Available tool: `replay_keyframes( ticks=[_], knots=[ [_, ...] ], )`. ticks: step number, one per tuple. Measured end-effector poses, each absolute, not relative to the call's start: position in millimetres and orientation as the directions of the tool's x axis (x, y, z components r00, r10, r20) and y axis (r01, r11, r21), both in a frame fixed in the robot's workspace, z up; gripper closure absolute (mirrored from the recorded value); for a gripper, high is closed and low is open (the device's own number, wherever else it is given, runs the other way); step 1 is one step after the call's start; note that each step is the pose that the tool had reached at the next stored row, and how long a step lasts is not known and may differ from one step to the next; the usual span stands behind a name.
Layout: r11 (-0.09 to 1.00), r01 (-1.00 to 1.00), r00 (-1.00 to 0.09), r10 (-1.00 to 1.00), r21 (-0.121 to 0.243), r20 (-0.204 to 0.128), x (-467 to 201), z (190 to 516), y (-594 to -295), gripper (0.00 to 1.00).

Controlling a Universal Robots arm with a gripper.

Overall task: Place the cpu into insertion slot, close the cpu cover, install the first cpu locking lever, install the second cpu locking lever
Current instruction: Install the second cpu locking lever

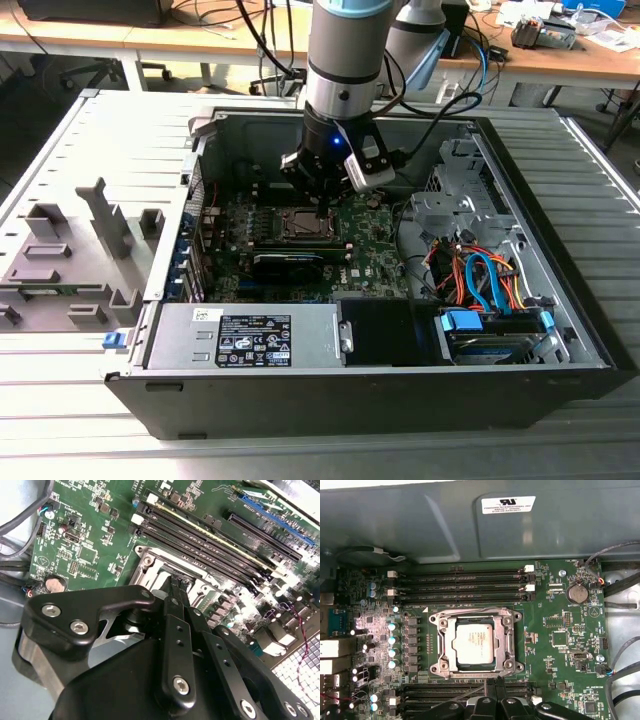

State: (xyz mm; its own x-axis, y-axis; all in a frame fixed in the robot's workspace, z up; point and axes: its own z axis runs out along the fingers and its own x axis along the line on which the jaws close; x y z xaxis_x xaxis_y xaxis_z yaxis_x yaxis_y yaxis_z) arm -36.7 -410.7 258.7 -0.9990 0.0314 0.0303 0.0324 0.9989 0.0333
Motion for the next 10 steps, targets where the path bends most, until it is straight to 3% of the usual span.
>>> replay_keyframes(
  ticks=[10],
  knots=[
    [0.999, 0.032, -0.999, 0.031, 0.033, 0.030, -36.7, 258.7, -413.7, 0.89]
  ],
)
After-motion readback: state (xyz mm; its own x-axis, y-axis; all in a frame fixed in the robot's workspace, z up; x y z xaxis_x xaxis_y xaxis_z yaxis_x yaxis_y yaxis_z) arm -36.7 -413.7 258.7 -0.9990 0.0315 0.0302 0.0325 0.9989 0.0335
